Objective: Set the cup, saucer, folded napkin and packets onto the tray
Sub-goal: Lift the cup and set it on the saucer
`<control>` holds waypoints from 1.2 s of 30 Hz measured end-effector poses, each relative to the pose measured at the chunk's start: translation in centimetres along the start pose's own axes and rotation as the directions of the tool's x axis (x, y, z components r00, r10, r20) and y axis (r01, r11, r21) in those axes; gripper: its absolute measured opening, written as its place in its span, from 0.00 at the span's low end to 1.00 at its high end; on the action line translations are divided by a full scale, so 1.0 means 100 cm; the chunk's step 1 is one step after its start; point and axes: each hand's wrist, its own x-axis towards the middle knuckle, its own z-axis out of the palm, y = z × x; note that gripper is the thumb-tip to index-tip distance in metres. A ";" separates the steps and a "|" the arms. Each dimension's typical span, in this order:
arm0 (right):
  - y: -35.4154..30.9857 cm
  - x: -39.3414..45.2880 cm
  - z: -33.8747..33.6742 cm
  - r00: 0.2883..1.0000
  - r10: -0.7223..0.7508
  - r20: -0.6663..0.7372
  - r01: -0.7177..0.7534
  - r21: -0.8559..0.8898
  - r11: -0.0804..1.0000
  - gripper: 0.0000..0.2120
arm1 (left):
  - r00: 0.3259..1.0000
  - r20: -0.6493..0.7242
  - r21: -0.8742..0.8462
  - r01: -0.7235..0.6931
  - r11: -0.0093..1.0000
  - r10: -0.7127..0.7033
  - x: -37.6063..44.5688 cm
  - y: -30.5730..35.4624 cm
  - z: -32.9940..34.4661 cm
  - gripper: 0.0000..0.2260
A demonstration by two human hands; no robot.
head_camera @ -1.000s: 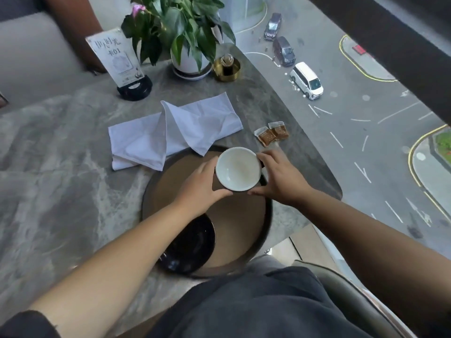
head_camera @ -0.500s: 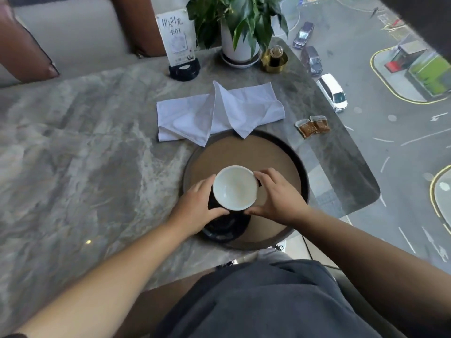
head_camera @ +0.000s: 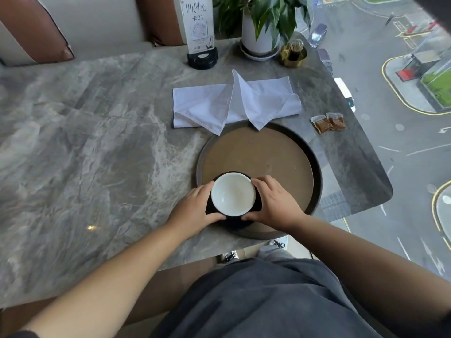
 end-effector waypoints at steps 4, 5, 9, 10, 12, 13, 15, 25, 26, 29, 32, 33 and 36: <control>-0.002 0.000 0.007 1.000 0.017 0.019 -0.017 -0.009 1.000 0.46 | 1.000 0.031 0.014 0.001 1.000 -0.001 -0.001 -0.006 0.002 0.41; -0.002 -0.001 0.008 1.000 0.022 0.022 -0.021 -0.012 1.000 0.46 | 0.999 0.036 0.015 -0.002 1.000 0.001 -0.001 -0.007 0.003 0.41; 0.000 -0.001 0.010 0.999 0.034 0.021 -0.034 -0.012 0.999 0.46 | 0.999 0.035 0.017 -0.022 1.000 0.021 0.001 -0.008 0.005 0.41; 0.000 0.000 0.010 0.999 0.036 0.019 -0.036 -0.014 0.999 0.46 | 0.999 0.031 0.023 -0.029 0.999 0.028 0.001 -0.008 0.006 0.41; 0.002 0.000 0.009 0.999 0.034 0.016 -0.033 -0.021 0.999 0.45 | 0.999 0.019 0.033 -0.041 0.999 0.041 0.002 -0.008 0.007 0.41; 0.003 0.000 0.009 0.999 0.031 0.016 -0.031 -0.025 0.999 0.45 | 0.999 0.015 0.035 -0.045 0.998 0.044 0.002 -0.008 0.008 0.41; 0.003 -0.001 0.009 1.000 0.026 0.012 -0.025 -0.031 0.999 0.45 | 0.999 0.011 0.032 -0.052 0.998 0.051 0.002 -0.009 0.009 0.40; 0.004 -0.001 0.006 0.999 0.020 0.033 -0.018 -0.065 0.998 0.50 | 0.999 0.036 0.002 -0.034 0.999 0.034 0.002 -0.011 0.010 0.43; 0.004 -0.001 0.003 0.999 0.016 0.041 -0.013 -0.068 0.998 0.52 | 0.999 0.046 -0.014 -0.024 1.000 0.025 0.002 -0.012 0.009 0.45; 0.005 0.001 -0.011 0.999 -0.020 0.028 0.021 -0.053 0.998 0.54 | 0.999 0.049 -0.096 0.019 0.995 -0.015 0.002 -0.016 -0.002 0.47; 0.015 0.006 -0.032 0.999 -0.026 -0.027 0.026 -0.008 1.000 0.44 | 0.999 -0.038 -0.107 0.013 0.994 -0.017 0.008 -0.021 -0.018 0.41; 0.019 0.010 -0.039 0.998 -0.016 -0.054 0.016 -0.004 1.000 0.40 | 0.997 -0.074 -0.098 0.001 0.995 -0.009 0.013 -0.022 -0.024 0.38; 0.033 0.029 -0.055 0.989 0.024 -0.145 -0.028 -0.026 0.999 0.33 | 0.987 -0.162 -0.068 -0.027 0.997 0.015 0.037 -0.016 -0.037 0.32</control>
